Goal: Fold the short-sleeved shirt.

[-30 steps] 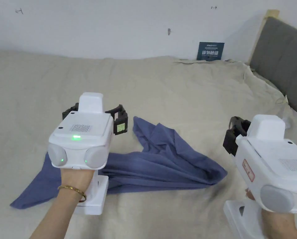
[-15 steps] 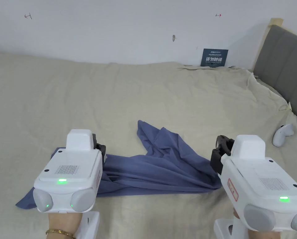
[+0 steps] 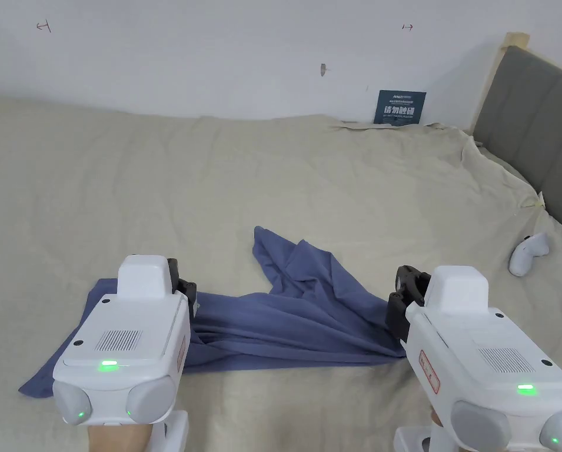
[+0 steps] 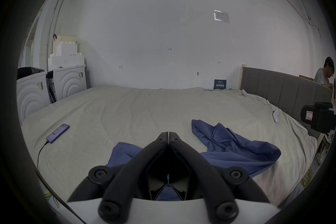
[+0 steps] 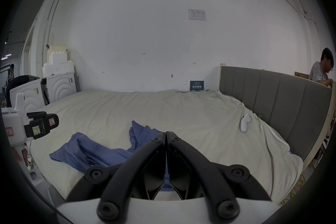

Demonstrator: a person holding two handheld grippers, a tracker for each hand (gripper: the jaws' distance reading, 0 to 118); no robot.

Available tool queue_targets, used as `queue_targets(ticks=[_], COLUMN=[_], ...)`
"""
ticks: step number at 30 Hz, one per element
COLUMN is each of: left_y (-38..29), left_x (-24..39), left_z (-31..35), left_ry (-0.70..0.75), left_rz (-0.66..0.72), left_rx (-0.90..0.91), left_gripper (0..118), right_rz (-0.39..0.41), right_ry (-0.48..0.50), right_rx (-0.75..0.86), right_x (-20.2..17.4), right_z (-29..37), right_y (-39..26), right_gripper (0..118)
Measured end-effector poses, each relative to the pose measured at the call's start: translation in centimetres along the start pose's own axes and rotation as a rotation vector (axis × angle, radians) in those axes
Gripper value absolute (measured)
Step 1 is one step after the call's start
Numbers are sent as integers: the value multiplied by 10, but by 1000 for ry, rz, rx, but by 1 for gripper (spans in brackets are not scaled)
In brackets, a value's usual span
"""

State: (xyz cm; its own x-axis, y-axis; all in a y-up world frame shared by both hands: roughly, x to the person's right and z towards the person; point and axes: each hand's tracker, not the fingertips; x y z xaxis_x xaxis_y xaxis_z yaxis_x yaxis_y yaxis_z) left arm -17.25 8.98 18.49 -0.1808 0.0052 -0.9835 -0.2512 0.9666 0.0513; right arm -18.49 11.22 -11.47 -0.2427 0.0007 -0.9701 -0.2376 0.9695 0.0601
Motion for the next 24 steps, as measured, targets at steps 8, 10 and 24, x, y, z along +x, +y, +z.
queue_targets(ticks=[8,10,24], left_y=[5,7,10], left_x=[-3,-5,-21], left_z=[-6,-8,-31], left_ry=[5,10,55], left_rz=[12,14,31], left_rx=[4,2,-23], left_gripper=[0,0,0], right_rz=[18,39,56], right_ry=[4,24,109], right_rx=[-42,-99,-609], right_x=[5,7,0], right_z=[-20,-35,-227], right_y=[15,27,93], right_gripper=[0,1,93])
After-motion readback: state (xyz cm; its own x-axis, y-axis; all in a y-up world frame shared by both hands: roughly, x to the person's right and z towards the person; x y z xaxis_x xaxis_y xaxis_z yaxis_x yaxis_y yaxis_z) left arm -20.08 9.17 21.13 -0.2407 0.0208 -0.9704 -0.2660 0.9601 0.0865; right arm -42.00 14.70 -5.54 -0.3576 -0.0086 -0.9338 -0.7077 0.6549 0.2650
